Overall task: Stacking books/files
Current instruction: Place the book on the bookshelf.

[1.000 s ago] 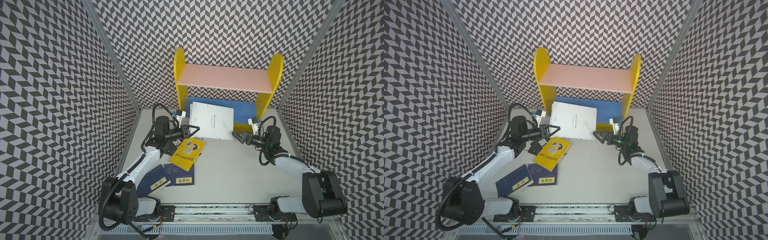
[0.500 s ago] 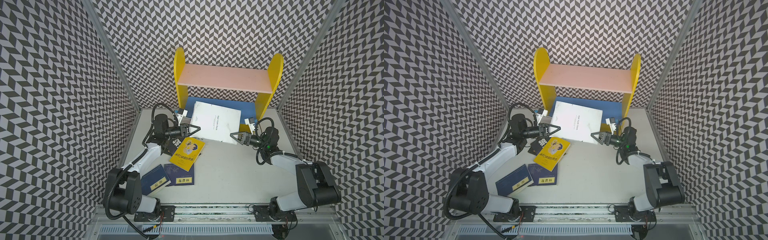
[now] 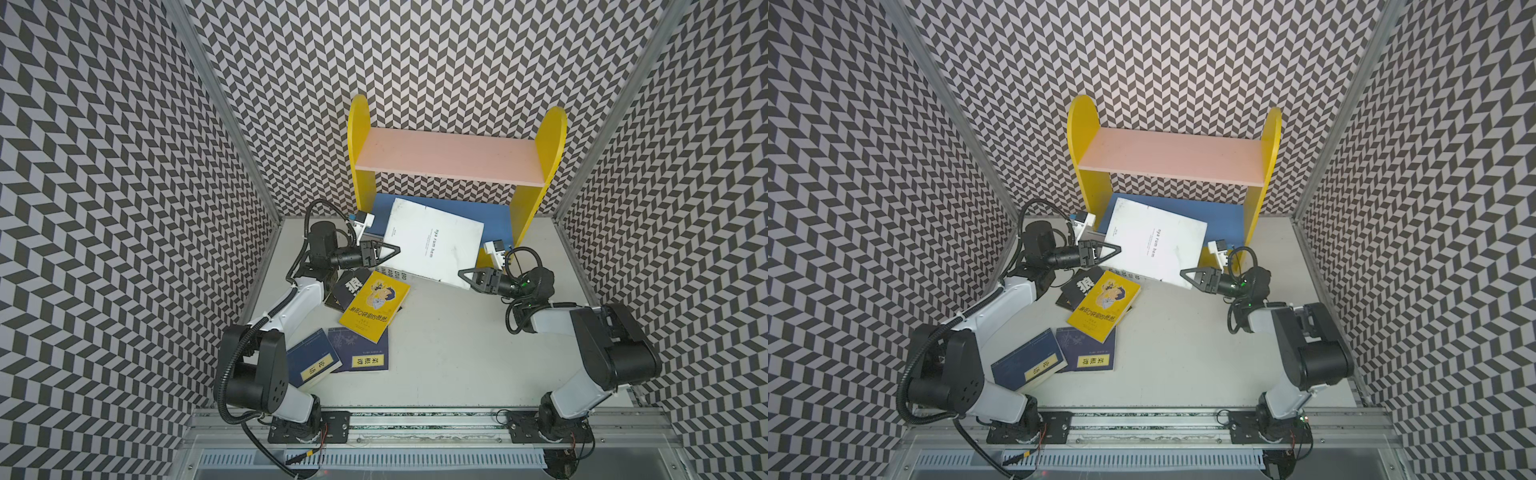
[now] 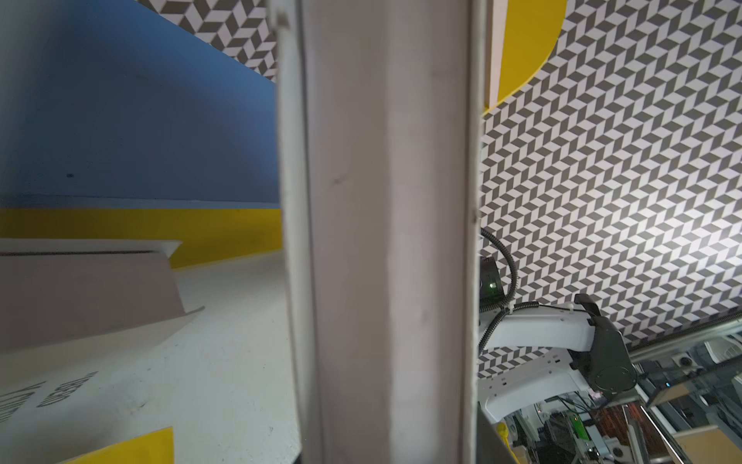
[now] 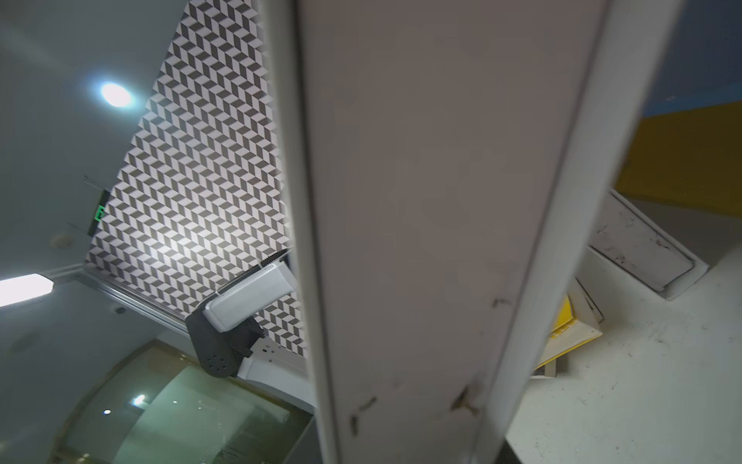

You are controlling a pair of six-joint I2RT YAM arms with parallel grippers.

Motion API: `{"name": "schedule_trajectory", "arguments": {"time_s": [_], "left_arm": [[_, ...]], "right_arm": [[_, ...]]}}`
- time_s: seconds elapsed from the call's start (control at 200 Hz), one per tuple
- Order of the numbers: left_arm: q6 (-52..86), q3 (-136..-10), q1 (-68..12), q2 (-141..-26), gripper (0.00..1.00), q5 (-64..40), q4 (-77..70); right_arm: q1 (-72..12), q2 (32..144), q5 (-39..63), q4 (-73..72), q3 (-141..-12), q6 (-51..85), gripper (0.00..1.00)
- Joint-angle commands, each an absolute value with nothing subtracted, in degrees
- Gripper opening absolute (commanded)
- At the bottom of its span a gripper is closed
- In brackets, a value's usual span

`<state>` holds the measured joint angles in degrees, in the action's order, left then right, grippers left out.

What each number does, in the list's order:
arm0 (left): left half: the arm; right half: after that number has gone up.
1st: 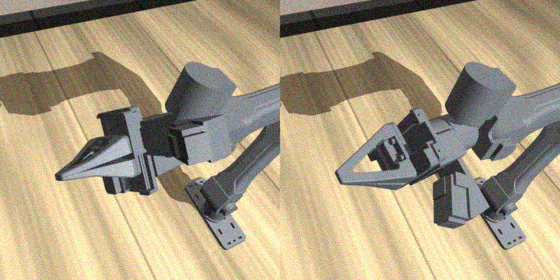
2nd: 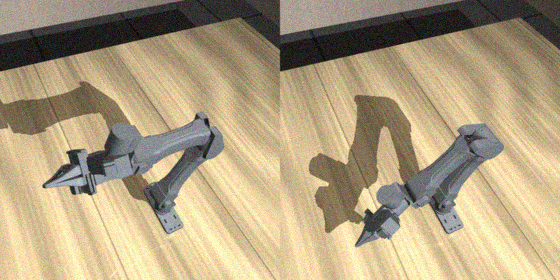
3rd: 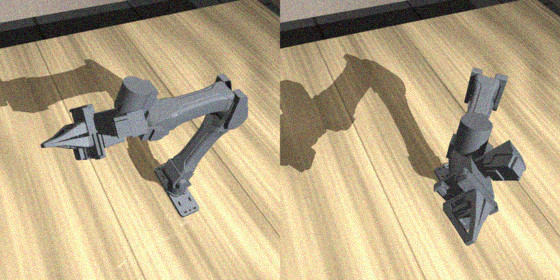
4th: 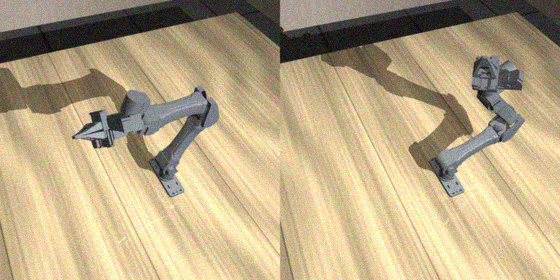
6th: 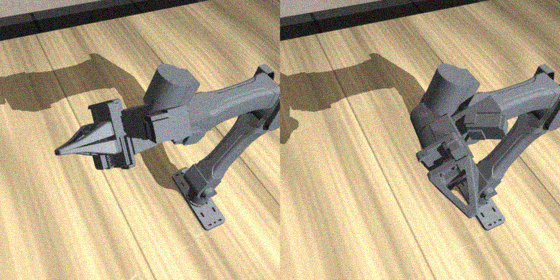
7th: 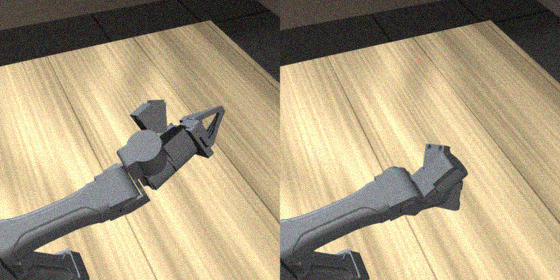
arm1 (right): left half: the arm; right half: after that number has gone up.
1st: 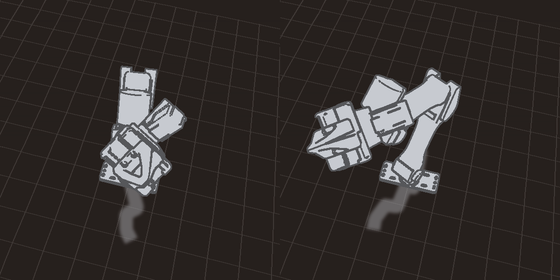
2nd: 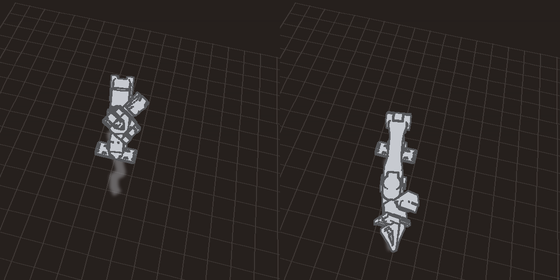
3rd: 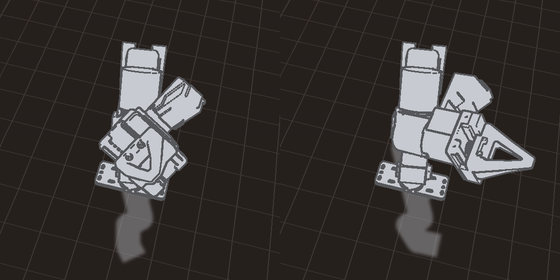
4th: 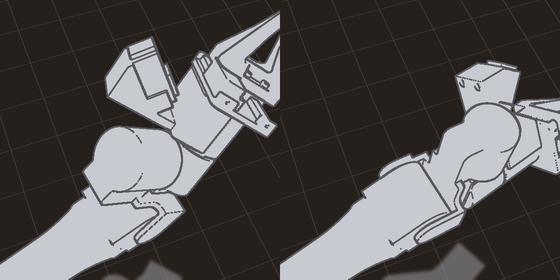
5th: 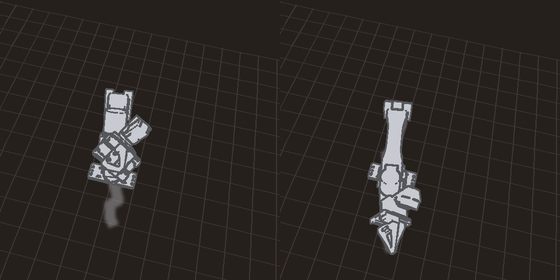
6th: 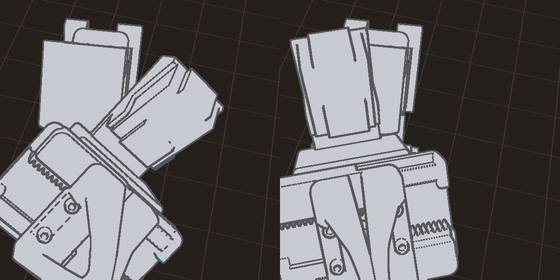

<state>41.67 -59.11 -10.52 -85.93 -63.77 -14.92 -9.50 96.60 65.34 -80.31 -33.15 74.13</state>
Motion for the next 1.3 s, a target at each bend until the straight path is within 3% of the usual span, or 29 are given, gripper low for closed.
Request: {"name": "schedule_trajectory", "arguments": {"time_s": [0.0,0.055,0.16,0.511,0.776,1.292], "left_arm": [[39.81,-61.72,-10.04,-85.97,0.47,-59.52,-14.06],[40.12,-62.0,-10.02,-86.13,0.53,-58.22,-14.15],[39.78,-62.24,-10.02,-85.84,0.67,-54.76,-13.45],[38.67,-56.87,-9.97,-79.82,0.95,-27.19,-8.87],[38.5,-53.2,-9.92,-77.51,0.95,-22.94,-9.96],[37.44,-51.16,-9.84,-76.87,0.96,-19.22,-10.01]], "right_arm": [[-9.67,101.86,62.74,-107.61,-33.39,91.65,0.35],[-9.76,103.7,62.17,-107.94,-34.34,92.95,0.29],[-9.76,103.68,60.55,-106.74,-35.03,91.45,0.29],[-9.92,101.2,55.47,-78.62,-44.14,76.92,0.3],[-10.95,99.86,47.72,-43.04,-57.09,55.84,0.34],[-13.88,110.5,46.48,-30.8,-73.96,51.05,0.37]]}}
